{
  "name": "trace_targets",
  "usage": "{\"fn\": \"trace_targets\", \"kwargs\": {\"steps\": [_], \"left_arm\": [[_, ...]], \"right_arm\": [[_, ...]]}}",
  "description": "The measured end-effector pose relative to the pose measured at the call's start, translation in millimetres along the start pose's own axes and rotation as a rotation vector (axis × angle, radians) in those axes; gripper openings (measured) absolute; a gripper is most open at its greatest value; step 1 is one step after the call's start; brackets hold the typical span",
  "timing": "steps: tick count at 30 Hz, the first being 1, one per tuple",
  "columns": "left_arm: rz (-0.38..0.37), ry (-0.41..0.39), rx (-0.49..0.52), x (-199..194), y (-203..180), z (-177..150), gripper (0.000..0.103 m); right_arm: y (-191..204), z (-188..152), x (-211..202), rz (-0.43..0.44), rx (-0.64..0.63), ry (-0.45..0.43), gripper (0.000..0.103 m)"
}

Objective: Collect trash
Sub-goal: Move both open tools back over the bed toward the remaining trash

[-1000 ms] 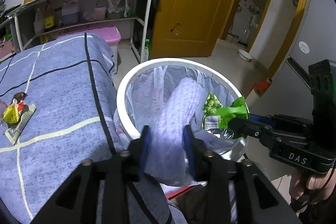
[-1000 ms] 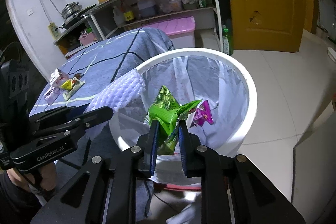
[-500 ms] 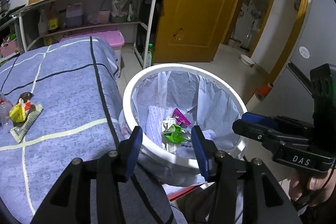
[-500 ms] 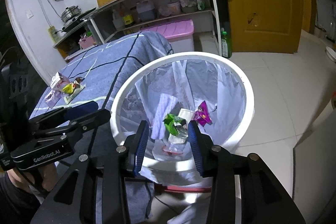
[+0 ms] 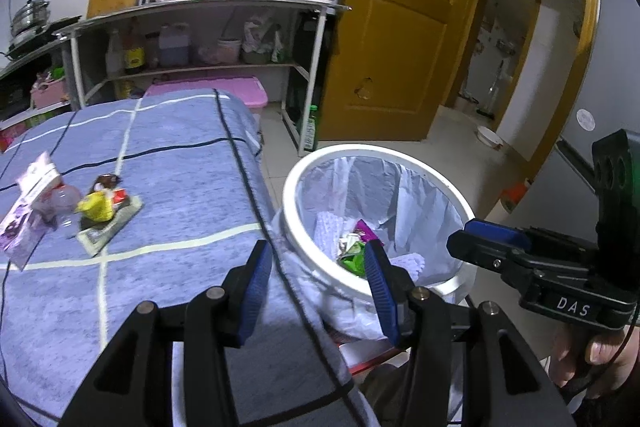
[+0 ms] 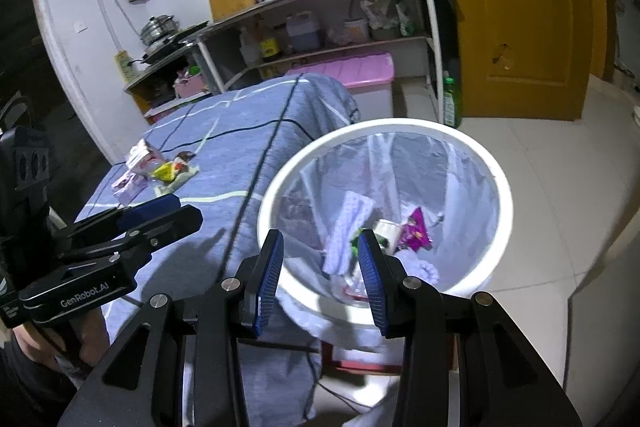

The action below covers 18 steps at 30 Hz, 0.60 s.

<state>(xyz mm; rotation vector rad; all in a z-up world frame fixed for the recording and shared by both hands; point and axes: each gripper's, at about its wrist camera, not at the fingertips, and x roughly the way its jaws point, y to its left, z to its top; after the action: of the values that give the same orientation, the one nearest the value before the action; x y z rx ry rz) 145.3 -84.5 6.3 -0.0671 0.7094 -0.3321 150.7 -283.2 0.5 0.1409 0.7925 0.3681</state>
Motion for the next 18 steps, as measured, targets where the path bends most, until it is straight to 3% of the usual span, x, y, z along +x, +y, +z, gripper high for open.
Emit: {"fn": "trace_targets", "kwargs": {"steps": [18], "left_arm": [[0.105, -0.033, -0.103, -40.0, 53.7, -25.9, 0.05]], "right_arm": [[72.0, -4.7, 16.9, 0.152, -0.118, 0.019, 0.04]]}}
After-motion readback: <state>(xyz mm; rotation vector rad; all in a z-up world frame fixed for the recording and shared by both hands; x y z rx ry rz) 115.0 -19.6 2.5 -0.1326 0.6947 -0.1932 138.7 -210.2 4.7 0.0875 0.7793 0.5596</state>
